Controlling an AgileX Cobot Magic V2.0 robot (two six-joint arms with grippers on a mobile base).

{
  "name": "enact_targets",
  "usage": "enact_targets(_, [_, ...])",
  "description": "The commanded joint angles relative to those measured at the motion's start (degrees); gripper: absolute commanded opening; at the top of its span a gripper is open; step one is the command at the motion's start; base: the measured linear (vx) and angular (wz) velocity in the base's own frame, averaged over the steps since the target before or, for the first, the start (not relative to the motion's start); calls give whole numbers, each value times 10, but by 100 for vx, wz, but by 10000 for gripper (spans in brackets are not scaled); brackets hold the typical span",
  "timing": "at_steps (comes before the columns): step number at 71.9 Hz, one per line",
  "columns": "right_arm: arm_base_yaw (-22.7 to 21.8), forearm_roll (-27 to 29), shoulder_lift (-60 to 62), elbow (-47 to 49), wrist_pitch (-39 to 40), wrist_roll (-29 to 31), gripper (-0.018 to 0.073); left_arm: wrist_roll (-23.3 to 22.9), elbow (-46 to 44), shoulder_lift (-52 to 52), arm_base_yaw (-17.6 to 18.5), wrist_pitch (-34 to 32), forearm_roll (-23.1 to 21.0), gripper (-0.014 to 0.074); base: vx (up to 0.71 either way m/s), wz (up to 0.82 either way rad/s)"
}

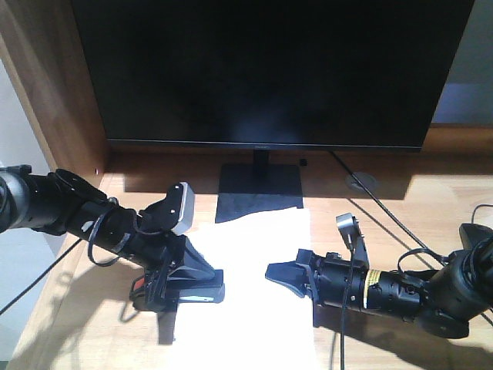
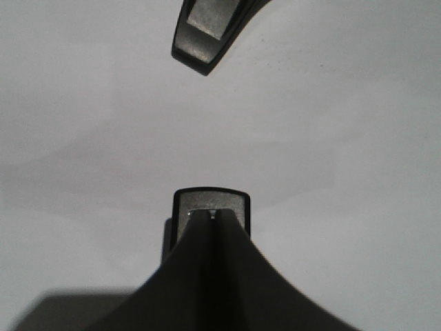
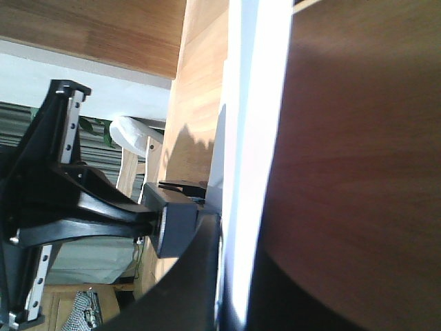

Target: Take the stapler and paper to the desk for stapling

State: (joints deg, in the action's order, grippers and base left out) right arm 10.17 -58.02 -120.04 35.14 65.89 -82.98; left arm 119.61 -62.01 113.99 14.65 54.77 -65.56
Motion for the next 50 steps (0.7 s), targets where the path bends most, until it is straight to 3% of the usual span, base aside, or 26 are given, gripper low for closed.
enact_targets(1, [0, 6, 23, 7, 110, 8, -1, 0, -2, 1, 3, -14, 33, -8, 0, 0])
enact_targets(10, [0, 5, 23, 7, 110, 8, -1, -4, -2, 4, 3, -16, 55, -8, 0, 0])
enact_targets(50, [0, 1, 23, 7, 110, 8, -1, -5, -2, -40, 3, -21, 45, -8, 0, 0])
